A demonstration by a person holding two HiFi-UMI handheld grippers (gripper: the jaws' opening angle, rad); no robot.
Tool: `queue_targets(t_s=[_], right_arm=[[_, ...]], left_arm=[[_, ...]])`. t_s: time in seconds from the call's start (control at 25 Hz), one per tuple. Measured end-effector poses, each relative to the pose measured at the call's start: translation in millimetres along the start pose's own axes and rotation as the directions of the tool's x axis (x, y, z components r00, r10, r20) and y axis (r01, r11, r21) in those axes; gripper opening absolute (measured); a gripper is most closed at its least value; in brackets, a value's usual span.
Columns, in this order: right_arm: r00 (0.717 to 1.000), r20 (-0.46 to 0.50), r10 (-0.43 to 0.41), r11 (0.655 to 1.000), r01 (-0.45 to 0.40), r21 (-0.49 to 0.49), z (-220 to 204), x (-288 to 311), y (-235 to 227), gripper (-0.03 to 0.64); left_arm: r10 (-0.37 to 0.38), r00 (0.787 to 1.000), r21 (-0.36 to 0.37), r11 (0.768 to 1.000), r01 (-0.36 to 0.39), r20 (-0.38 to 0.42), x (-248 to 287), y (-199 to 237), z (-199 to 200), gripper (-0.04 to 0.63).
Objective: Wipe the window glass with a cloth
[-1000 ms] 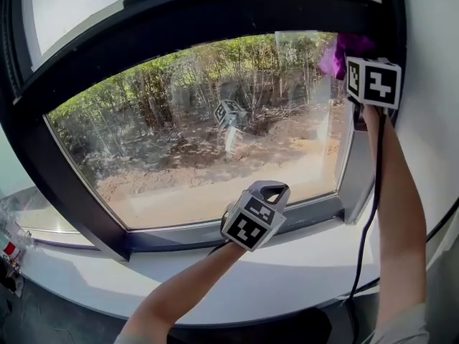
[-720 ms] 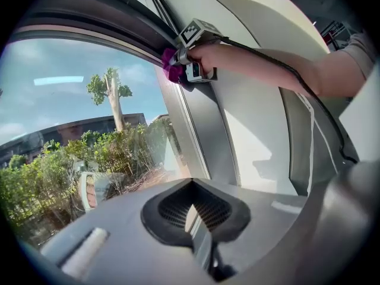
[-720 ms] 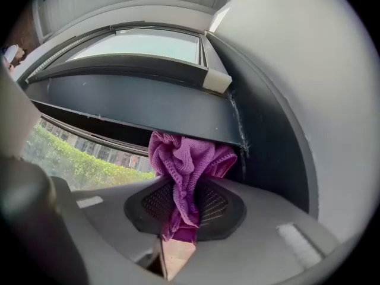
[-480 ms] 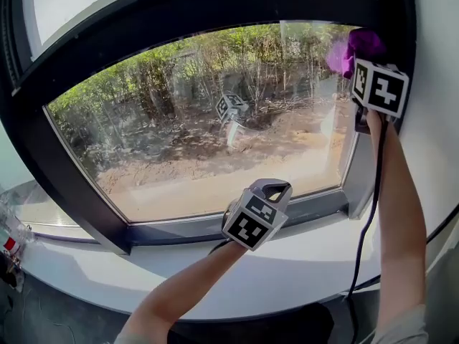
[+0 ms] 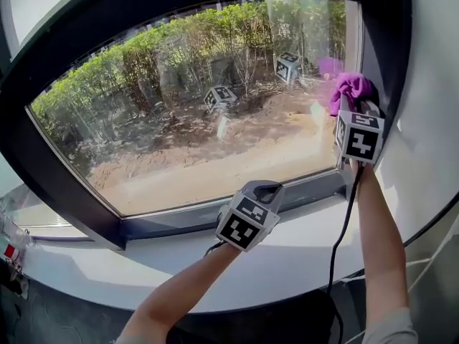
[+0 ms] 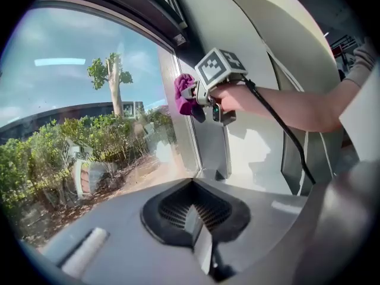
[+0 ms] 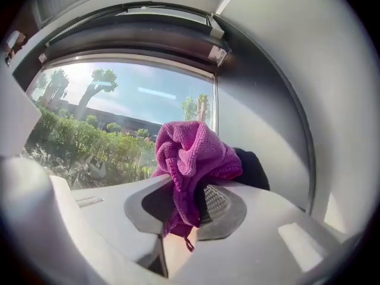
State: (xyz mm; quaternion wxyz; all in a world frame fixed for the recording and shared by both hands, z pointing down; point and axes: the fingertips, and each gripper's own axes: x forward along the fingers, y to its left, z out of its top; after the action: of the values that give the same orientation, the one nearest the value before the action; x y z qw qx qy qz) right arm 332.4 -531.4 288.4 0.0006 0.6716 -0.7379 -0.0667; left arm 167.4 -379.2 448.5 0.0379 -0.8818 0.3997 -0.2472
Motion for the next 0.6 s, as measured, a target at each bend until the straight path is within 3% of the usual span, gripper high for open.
queue_targets(t_s=[0.28,0.44,0.6], right_arm=[[0.984,-0.18,-0.004,1.0,0.001,-0.018,-137,-5,11,0.1],[0.953,-0.304,-0.005,1.0,0.006,0.003,-207,-7,15,0.101],[0.919,-0.394,-0.013,1.0,0.013,-0.004,-250,-9,13,0.104]], left_arm=[[-0.02,0.999,-0.012,1.0,0.02,-0.034,6,-9,-15,0.0],[-0.023,0.998,-0.02,1.0,0.022,-0.055,9,-11,-27,0.0],[-0.023,0.997,-0.028,0.999,0.021,-0.068,10,-11,-35,0.0]])
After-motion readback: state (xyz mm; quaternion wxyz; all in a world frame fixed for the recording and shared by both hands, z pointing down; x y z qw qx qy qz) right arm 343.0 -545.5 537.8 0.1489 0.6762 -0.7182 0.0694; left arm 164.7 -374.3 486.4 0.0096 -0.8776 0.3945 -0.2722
